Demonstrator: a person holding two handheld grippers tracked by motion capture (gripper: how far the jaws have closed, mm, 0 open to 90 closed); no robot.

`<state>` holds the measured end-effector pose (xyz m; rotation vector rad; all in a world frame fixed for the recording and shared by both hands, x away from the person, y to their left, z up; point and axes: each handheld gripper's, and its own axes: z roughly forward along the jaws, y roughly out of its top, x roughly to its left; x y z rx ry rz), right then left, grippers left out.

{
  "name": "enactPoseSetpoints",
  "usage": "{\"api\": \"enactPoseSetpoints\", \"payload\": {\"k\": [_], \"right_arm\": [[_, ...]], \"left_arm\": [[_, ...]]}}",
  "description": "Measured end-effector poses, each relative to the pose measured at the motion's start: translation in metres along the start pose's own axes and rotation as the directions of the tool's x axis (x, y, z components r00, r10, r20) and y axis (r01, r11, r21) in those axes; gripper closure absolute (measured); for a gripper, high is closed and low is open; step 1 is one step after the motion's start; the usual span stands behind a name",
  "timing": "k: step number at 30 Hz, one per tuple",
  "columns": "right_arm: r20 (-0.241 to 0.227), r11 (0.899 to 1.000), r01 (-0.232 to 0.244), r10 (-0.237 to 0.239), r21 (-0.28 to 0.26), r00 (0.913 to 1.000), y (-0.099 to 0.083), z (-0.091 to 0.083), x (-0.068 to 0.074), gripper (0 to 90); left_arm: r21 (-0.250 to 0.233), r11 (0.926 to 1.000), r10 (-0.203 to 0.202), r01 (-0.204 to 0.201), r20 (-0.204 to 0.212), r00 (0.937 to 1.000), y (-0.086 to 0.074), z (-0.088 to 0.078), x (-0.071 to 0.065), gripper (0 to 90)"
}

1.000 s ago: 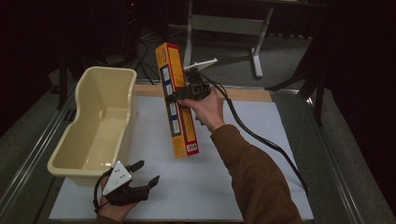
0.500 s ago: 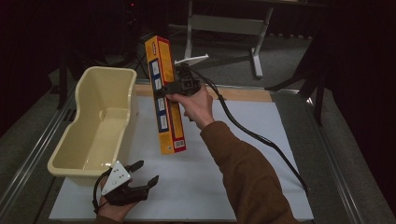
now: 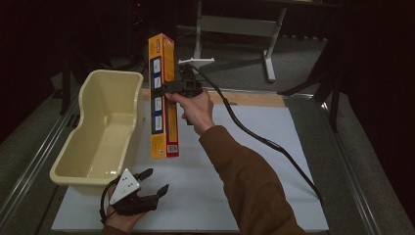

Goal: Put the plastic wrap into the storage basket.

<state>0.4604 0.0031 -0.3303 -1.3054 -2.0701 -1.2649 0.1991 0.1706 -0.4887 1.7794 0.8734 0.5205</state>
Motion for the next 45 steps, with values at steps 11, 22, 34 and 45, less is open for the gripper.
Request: {"api": "enactPoseSetpoints", "payload": {"k": [11, 22, 34, 45], "right_arm": [[-0.071, 0.996, -0.085, 0.082, -0.033, 0.9941, 0.000, 0.014, -0.003, 41.7], [-0.163, 0.981, -0.181, 0.168, -0.066, 0.9722, -0.004, 0.027, 0.002, 41.6], [-0.162, 0.986, -0.159, 0.149, -0.054, 0.9755, -0.010, 0.050, 0.019, 41.5], [-0.172, 0.982, -0.184, 0.173, -0.048, 0.9697, -0.015, 0.068, 0.021, 41.5]], "left_arm": [[-0.003, 1.0000, 0.000, 0.000, 0.000, 1.0000, 0.000, 0.000, -0.001, 26.4], [-0.007, 1.0000, 0.006, -0.006, 0.000, 1.0000, 0.000, -0.001, -0.002, 26.4], [-0.015, 0.9998, 0.010, -0.010, 0.006, 0.9999, 0.001, -0.001, -0.002, 26.1], [-0.016, 0.9998, 0.016, -0.015, 0.012, 0.9998, 0.001, -0.003, -0.003, 26.1]]}}
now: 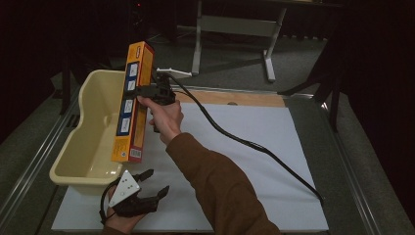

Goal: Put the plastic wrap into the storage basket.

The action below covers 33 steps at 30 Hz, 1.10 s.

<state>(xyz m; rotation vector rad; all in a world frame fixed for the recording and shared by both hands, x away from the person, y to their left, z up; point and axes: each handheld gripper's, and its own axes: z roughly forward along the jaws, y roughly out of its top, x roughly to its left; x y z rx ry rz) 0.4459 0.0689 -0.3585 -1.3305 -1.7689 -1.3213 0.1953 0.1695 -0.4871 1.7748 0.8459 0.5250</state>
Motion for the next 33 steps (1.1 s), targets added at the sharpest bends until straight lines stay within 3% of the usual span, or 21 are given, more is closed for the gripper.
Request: {"api": "enactPoseSetpoints", "payload": {"k": [7, 10, 14, 22, 33], "right_arm": [[-0.032, 1.000, 0.009, -0.008, 0.014, 0.9995, 0.000, 0.003, 0.010, 41.4], [-0.062, 1.000, -0.015, 0.017, 0.024, 0.9979, -0.003, 0.013, 0.013, 41.4], [-0.052, 1.000, -0.015, 0.017, 0.027, 0.9985, -0.005, 0.022, 0.013, 41.4], [-0.046, 0.996, -0.081, 0.082, 0.029, 0.9955, -0.011, 0.041, 0.000, 41.0], [-0.027, 0.991, -0.131, 0.132, 0.036, 0.9909, -0.016, 0.053, -0.007, 40.6]], "left_arm": [[-0.001, 1.0000, -0.002, 0.002, 0.000, 1.0000, 0.000, 0.000, 0.000, 26.0], [-0.004, 1.0000, -0.003, 0.003, 0.003, 1.0000, 0.000, 0.000, 0.000, 25.9], [-0.006, 1.0000, -0.004, 0.004, 0.005, 1.0000, 0.000, -0.001, 0.001, 25.9], [-0.009, 1.0000, -0.003, 0.003, 0.007, 1.0000, 0.000, -0.001, 0.001, 25.6], [-0.012, 0.9999, -0.010, 0.010, 0.011, 0.9999, 0.000, -0.002, 0.001, 25.6]]}}
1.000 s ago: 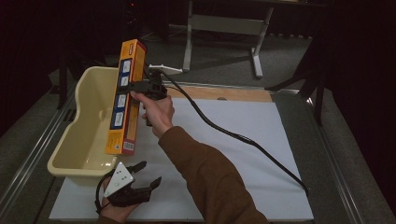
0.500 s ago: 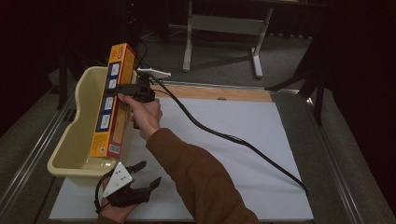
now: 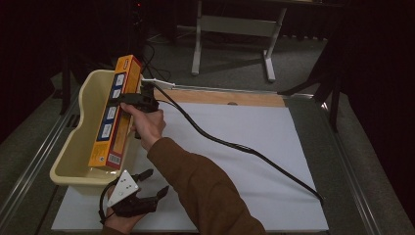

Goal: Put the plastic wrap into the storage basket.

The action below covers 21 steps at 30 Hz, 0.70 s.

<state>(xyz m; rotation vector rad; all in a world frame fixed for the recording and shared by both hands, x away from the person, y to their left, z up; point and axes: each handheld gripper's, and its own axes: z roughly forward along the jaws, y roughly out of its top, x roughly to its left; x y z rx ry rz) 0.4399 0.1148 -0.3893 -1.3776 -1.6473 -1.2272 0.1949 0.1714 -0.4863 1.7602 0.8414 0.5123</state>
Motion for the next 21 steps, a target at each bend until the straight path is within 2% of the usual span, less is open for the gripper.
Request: {"api": "enactPoseSetpoints", "payload": {"k": [7, 11, 17, 19, 21], "right_arm": [[0.025, 1.000, -0.026, 0.026, -0.009, 0.9994, -0.002, 0.005, -0.003, 40.5], [0.024, 1.000, -0.025, 0.025, -0.006, 0.9994, -0.002, 0.007, -0.003, 40.4], [0.101, 0.999, 0.019, -0.022, 0.030, 0.9946, -0.008, 0.018, -0.002, 40.1], [0.107, 0.999, 0.004, -0.009, 0.043, 0.9942, -0.011, 0.021, -0.003, 40.1], [0.108, 0.998, -0.030, 0.024, 0.056, 0.9939, -0.012, 0.024, -0.007, 39.9]], "left_arm": [[-0.001, 1.0000, -0.001, 0.001, 0.002, 1.0000, 0.000, 0.000, 0.000, 25.5], [-0.001, 1.0000, -0.001, 0.001, 0.002, 1.0000, 0.000, 0.000, 0.000, 25.5], [-0.007, 1.0000, -0.005, 0.005, 0.001, 1.0000, 0.000, -0.001, 0.001, 25.4], [-0.006, 1.0000, -0.007, 0.007, 0.001, 1.0000, 0.000, -0.001, 0.001, 25.4], [-0.005, 1.0000, -0.007, 0.007, 0.001, 1.0000, 0.000, -0.001, 0.001, 25.4]]}}
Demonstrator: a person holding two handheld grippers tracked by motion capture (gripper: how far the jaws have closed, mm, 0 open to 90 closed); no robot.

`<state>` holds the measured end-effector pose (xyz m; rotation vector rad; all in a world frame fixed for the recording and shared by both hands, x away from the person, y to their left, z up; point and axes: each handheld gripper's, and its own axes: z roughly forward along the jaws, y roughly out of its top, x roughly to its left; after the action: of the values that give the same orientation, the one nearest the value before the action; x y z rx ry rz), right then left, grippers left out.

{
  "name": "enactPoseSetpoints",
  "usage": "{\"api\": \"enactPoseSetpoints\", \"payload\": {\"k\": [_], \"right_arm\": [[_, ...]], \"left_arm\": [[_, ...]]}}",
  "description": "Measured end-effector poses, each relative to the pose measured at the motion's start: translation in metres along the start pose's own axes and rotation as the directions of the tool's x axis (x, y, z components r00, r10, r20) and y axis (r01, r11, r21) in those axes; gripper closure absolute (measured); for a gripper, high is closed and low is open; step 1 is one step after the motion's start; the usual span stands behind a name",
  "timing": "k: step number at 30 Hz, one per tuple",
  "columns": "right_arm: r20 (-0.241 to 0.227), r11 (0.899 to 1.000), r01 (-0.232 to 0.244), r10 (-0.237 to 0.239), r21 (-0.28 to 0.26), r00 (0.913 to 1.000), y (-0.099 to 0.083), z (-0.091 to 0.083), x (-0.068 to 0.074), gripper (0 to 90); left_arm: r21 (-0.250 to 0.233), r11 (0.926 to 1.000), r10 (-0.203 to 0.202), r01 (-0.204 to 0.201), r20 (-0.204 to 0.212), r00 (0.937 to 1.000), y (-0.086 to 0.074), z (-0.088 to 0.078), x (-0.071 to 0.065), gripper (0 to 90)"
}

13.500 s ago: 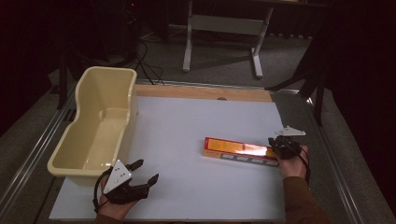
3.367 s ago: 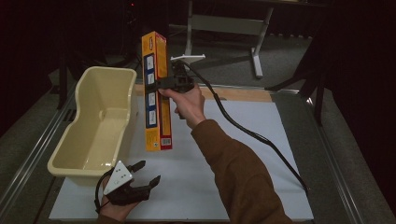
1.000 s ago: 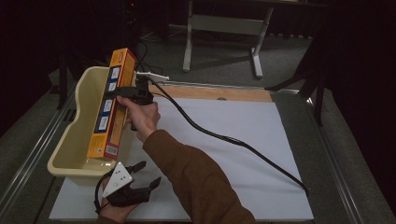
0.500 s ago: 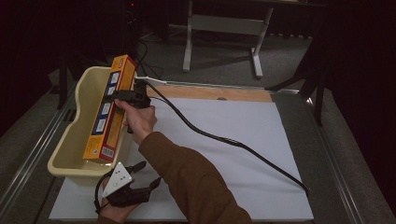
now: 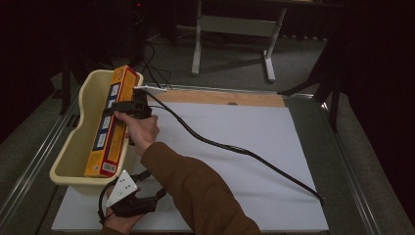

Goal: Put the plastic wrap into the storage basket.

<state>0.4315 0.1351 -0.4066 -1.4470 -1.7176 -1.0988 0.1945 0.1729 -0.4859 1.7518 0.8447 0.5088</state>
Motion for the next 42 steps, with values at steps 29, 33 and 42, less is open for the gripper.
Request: {"api": "enactPoseSetpoints", "payload": {"k": [29, 33, 42], "right_arm": [[0.101, 0.992, 0.101, -0.108, 0.070, 0.9891, 0.006, -0.028, 0.012, 37.0], [0.115, 0.984, 0.161, -0.170, 0.082, 0.9787, 0.005, -0.035, 0.015, 38.9], [0.226, 0.894, 0.440, -0.447, 0.086, 0.8653, -0.007, -0.053, 0.020, 43.7]], "left_arm": [[-0.007, 1.0000, -0.007, 0.007, -0.012, 0.9999, 0.000, -0.002, 0.003, 24.9], [-0.007, 0.9999, -0.010, 0.010, -0.013, 0.9999, 0.000, -0.002, 0.003, 24.9], [-0.006, 1.0000, -0.008, 0.008, -0.017, 0.9998, -0.001, -0.002, 0.002, 24.9]]}}
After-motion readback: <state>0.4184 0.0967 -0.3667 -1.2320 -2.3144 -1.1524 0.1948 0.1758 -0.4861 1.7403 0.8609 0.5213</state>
